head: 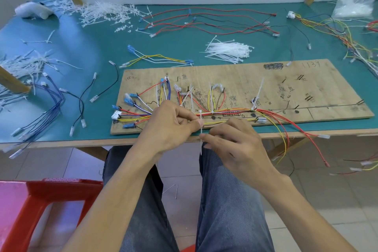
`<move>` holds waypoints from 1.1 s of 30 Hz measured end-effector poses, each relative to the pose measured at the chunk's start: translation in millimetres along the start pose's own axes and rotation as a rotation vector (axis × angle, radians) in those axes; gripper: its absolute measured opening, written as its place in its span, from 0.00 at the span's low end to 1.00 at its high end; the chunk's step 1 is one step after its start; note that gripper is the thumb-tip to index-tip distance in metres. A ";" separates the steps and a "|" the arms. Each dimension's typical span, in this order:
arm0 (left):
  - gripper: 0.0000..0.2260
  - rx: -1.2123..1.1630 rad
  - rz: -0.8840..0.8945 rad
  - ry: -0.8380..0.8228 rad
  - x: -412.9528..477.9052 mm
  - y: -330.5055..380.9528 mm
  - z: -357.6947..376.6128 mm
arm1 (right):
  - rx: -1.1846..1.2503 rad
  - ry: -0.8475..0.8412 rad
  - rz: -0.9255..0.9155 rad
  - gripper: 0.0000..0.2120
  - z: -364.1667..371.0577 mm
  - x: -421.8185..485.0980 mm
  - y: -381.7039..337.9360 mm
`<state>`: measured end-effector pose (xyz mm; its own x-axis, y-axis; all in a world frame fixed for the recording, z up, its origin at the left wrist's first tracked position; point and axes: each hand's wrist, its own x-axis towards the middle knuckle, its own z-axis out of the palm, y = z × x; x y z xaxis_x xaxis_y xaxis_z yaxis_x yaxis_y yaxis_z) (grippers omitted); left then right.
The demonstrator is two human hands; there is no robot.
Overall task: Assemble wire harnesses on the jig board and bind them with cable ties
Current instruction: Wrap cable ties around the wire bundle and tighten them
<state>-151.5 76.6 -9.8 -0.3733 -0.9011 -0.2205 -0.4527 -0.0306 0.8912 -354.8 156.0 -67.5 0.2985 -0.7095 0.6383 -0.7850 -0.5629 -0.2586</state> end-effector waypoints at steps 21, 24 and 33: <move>0.02 0.122 0.169 0.086 -10.7 -6.4 4.9 | 1.031 -0.219 1.058 0.07 -18.3 38.4 -38.5; 0.02 0.195 0.219 0.132 -14.1 -5.0 5.5 | 1.059 -0.287 1.099 0.10 -22.6 46.0 -38.8; 0.03 0.235 0.225 0.172 -16.0 -4.3 7.3 | 1.150 -0.333 1.171 0.11 -31.1 56.6 -40.9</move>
<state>-149.6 94.2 -12.9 -0.3526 -0.9340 0.0584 -0.5558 0.2592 0.7899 -322.7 152.0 1.7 0.0922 -0.9107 -0.4026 0.0820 0.4099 -0.9084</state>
